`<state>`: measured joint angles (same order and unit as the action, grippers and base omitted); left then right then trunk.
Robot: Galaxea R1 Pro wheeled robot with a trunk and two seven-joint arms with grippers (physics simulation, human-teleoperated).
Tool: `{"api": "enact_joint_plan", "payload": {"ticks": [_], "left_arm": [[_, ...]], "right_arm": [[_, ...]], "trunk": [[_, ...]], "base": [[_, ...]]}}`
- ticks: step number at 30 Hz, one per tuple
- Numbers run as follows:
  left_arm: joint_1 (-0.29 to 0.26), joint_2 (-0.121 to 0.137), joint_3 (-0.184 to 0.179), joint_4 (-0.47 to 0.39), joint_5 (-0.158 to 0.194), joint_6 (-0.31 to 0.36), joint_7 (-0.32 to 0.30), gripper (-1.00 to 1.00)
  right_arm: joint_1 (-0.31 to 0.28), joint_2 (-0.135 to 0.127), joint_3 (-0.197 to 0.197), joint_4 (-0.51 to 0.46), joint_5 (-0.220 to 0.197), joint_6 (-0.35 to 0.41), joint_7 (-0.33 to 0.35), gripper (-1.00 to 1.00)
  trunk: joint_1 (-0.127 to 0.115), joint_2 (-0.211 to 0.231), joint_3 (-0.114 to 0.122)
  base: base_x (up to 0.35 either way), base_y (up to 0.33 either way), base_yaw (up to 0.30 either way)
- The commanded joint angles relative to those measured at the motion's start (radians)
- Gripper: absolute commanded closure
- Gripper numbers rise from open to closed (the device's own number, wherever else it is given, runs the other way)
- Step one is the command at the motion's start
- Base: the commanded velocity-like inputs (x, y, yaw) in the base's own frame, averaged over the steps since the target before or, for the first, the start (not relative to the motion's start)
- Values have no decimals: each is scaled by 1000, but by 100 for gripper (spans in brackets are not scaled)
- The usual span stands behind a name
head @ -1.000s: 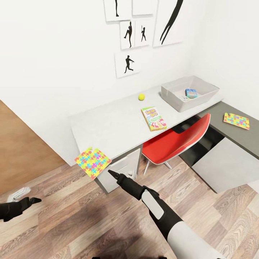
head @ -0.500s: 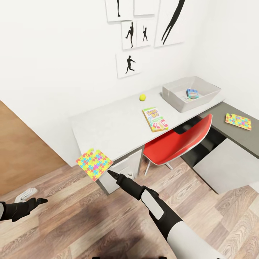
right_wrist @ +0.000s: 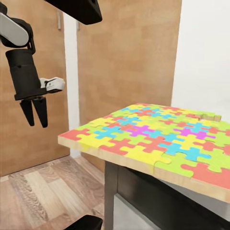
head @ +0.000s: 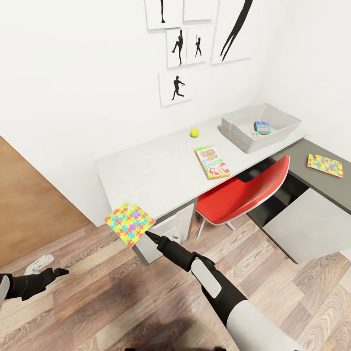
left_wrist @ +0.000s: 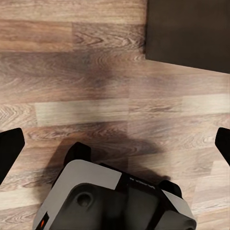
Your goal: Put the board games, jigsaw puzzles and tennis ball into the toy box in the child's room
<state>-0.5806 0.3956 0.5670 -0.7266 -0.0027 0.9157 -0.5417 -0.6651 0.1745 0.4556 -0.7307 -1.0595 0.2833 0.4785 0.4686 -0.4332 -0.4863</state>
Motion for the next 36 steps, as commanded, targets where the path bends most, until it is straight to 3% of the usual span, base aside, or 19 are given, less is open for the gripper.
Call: {"api": "enact_joint_plan", "payload": {"ticks": [1,15,25,36], "left_arm": [[-1,0,3,-1,-1,7,-3,-100],[-1,-2,3,-1,-1,6,-3,-100],[-1,-1,4,1,-2,6,-3,-100],[-1,-1,4,3,-2,6,-3,-100]], "right_arm": [[-1,0,2,0,-10,6,1,-100],[-1,0,6,5,-16,8,4,-100],[-1,0,5,12,-18,8,73,-100],[3,0,1,23,-17,9,84,-100]], "trunk": [[0,-2,-1],[0,-2,-1],[0,-2,-1],[0,-2,-1]], "base": [[1,1,0],[26,34,0],[-81,63,0],[-11,88,0]]}}
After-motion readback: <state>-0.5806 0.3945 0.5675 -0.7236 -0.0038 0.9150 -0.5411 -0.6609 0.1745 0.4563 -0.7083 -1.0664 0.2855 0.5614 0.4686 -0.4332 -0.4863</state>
